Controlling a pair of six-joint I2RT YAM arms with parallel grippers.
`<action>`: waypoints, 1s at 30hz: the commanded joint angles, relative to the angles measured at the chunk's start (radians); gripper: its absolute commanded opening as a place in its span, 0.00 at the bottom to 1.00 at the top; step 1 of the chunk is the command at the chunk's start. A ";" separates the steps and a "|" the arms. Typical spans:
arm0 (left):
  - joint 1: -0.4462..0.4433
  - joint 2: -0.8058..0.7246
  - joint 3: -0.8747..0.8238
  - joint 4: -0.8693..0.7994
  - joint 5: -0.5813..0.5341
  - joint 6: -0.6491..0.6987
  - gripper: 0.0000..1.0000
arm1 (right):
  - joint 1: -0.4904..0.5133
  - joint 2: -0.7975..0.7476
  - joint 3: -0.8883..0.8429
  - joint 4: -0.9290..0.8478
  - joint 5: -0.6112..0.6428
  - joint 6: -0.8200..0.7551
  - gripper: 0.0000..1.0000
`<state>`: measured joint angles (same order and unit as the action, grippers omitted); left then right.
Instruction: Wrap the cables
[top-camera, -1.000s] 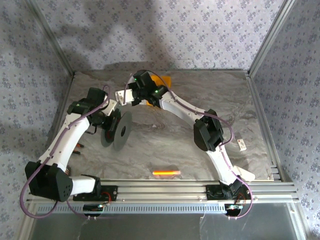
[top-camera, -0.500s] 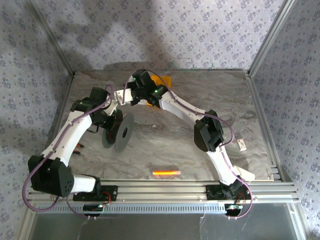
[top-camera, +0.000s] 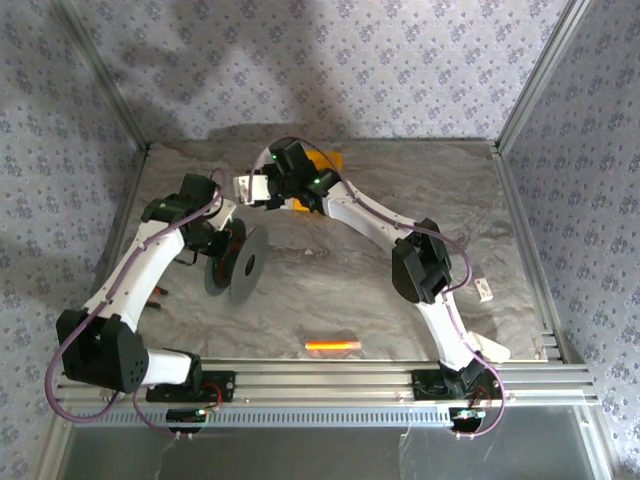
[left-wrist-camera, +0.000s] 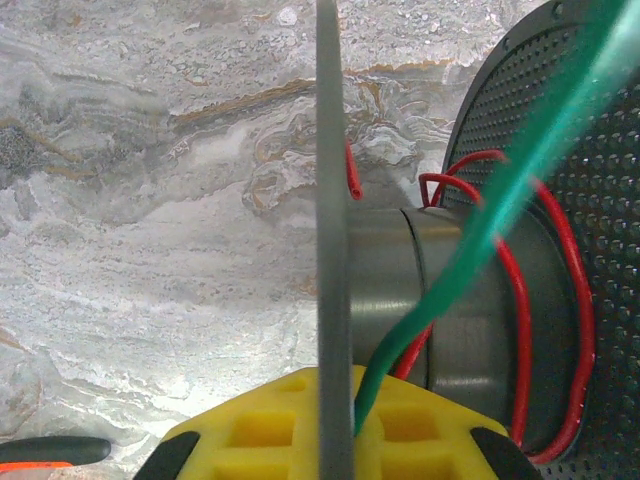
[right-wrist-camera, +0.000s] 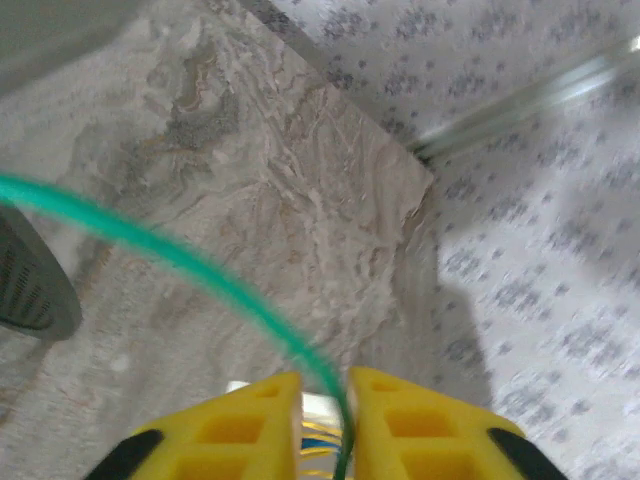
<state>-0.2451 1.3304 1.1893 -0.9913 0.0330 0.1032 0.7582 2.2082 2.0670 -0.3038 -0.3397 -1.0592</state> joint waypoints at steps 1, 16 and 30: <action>-0.003 -0.038 0.073 -0.041 0.007 -0.024 0.00 | -0.046 -0.109 0.043 -0.108 -0.091 0.177 0.60; -0.087 -0.205 0.259 -0.146 -0.008 -0.010 0.00 | -0.195 -0.602 -0.340 -0.054 0.062 0.284 1.00; -0.244 -0.253 0.459 -0.243 -0.001 -0.038 0.00 | -0.373 -0.584 -0.481 0.173 -0.039 0.123 1.00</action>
<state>-0.4717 1.1053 1.5864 -1.2297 0.0124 0.0853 0.4053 1.5887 1.6356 -0.2798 -0.3309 -0.8459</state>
